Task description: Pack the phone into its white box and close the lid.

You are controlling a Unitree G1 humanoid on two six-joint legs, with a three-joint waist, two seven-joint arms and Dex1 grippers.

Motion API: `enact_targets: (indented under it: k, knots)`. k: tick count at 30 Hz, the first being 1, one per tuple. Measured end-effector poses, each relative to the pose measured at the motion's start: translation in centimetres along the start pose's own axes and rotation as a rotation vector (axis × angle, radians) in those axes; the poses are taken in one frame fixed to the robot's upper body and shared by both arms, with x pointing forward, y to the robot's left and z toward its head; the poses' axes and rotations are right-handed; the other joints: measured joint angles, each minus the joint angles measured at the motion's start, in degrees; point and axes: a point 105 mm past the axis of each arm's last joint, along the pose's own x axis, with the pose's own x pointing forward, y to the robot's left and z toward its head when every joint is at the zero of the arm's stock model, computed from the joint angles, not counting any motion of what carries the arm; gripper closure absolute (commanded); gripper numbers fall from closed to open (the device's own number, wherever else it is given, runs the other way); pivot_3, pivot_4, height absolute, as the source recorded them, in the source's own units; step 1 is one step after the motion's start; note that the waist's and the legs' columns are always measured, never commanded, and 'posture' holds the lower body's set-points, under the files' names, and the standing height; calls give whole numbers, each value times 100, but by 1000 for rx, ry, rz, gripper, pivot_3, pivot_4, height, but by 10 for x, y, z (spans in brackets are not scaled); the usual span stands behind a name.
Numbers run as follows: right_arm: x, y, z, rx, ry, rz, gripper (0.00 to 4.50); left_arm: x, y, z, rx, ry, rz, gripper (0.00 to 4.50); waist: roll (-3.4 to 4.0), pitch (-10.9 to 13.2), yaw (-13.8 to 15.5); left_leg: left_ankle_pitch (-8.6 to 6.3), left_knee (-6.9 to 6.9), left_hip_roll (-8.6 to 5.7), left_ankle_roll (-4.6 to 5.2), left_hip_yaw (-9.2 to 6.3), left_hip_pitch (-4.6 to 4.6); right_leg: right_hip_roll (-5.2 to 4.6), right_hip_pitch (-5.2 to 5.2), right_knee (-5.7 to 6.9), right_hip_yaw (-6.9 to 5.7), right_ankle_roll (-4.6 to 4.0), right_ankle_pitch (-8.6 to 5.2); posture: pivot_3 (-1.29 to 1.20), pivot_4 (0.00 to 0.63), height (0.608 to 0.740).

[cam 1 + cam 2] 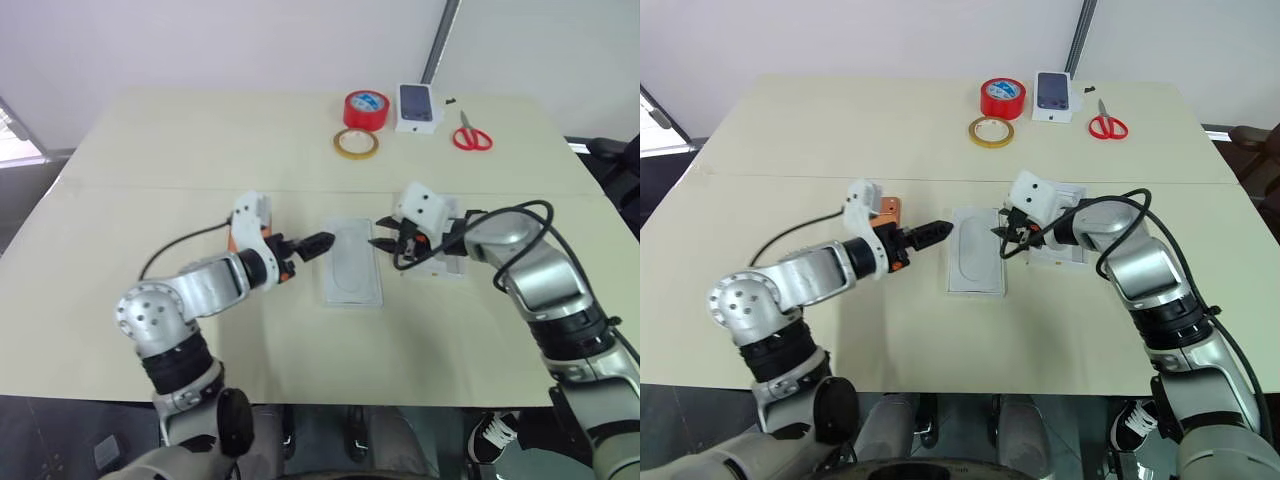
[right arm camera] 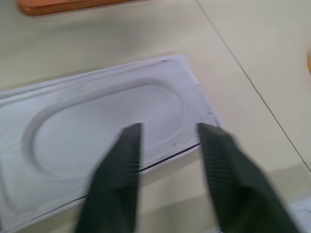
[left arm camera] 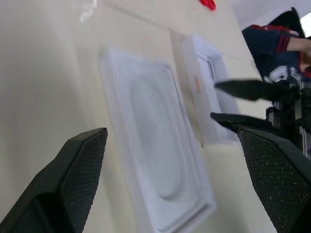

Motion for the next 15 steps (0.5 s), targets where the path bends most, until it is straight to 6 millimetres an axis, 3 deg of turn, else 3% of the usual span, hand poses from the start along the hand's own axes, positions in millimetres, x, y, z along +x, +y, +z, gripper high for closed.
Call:
enact_targets:
  k: [1,6,15]
  knots:
    - [3,1,3,11,-6,-1,4473,-5,6,5,30,-5,19,0,0,0,-15,1,0,0,-2,1,-2,3,-3,1,0,-1,1,0,150,740]
    - [34,15,7,66,22,5,4473,-41,42,26,327,-52,183,0,3,-1,-121,5,-18,8,-30,5,0,1,-19,10,0,-3,1,0,150,740]
    - [67,14,-1,143,87,-60,4473,-67,58,-3,654,30,59,0,5,-1,-140,2,-65,-3,-57,32,-25,-45,-72,-1,13,-12,6,0,150,740]
